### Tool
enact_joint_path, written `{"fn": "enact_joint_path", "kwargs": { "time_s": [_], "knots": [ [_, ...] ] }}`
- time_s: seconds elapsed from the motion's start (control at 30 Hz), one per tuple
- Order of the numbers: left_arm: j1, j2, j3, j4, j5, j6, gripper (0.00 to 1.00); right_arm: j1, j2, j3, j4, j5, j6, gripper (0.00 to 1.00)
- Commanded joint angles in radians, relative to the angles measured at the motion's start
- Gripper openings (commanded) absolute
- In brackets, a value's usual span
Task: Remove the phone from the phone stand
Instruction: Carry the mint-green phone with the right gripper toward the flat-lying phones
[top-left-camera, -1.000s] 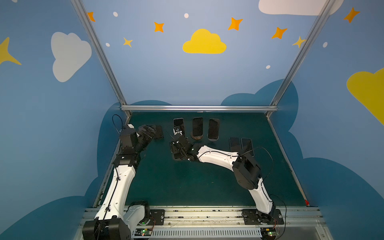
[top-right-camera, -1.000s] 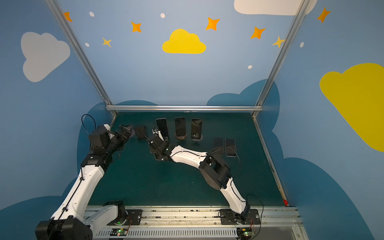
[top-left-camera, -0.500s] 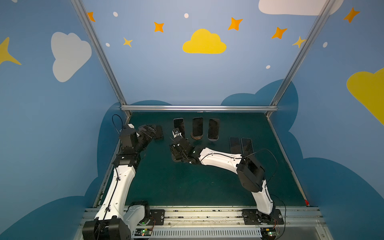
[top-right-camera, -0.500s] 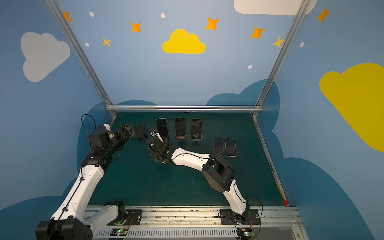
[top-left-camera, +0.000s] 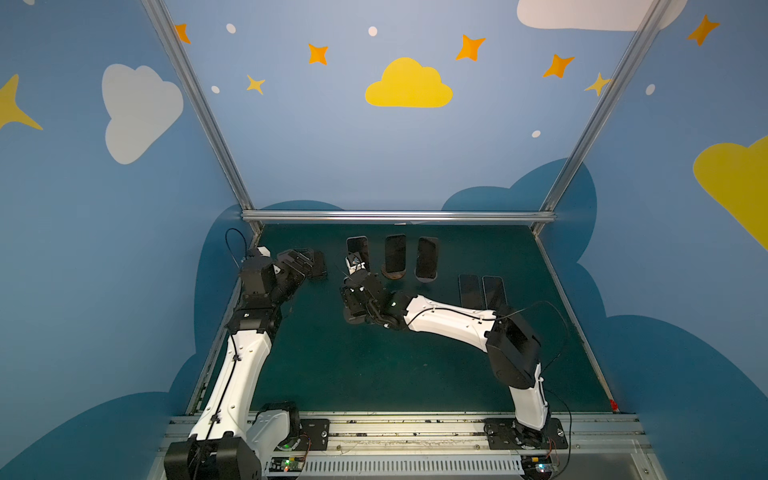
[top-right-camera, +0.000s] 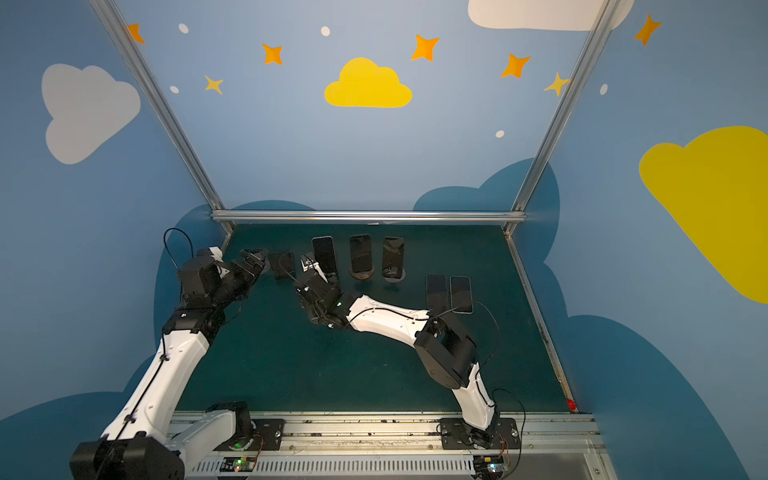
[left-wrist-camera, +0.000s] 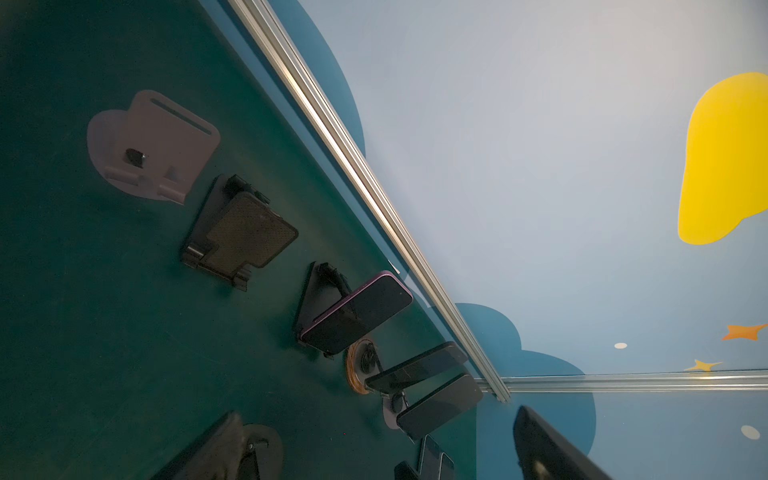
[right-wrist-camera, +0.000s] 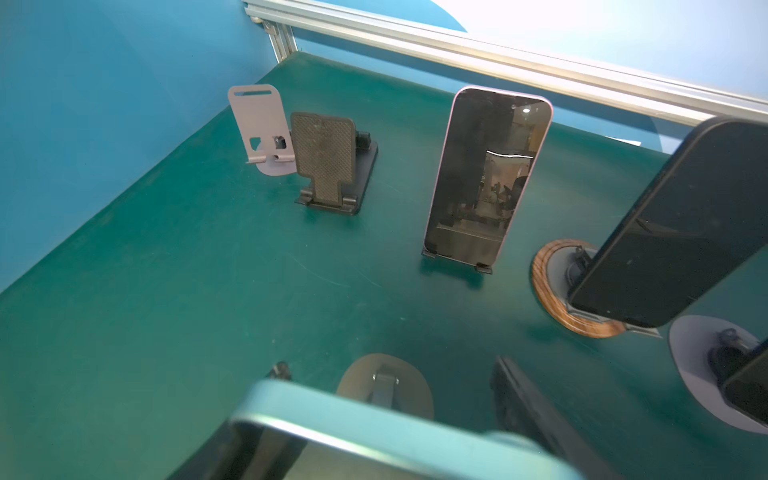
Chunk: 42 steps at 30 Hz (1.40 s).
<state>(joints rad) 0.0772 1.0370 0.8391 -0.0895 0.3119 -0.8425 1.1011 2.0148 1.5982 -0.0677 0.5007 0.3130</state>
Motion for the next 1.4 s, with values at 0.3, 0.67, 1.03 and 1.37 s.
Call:
{"fn": "enact_joint_path", "kwargs": {
  "time_s": [0.3,0.67,1.03,1.37],
  "knots": [
    [-0.042,-0.003,0.006,0.031,0.027,0.036,1.0,-0.011,-0.162,-0.072,0.058,0.06,-0.037,0.64],
    [-0.076,-0.009,0.008,0.041,0.044,0.031,1.0,-0.077,-0.4,-0.32,0.035,0.067,-0.048,0.63],
    [-0.134,-0.011,0.013,0.037,0.045,0.037,1.0,-0.277,-0.717,-0.592,-0.2,-0.002,-0.006,0.62],
    [-0.144,-0.029,-0.011,0.052,0.03,0.001,1.0,-0.414,-0.856,-0.753,-0.319,-0.124,0.015,0.61]
  ]
}}
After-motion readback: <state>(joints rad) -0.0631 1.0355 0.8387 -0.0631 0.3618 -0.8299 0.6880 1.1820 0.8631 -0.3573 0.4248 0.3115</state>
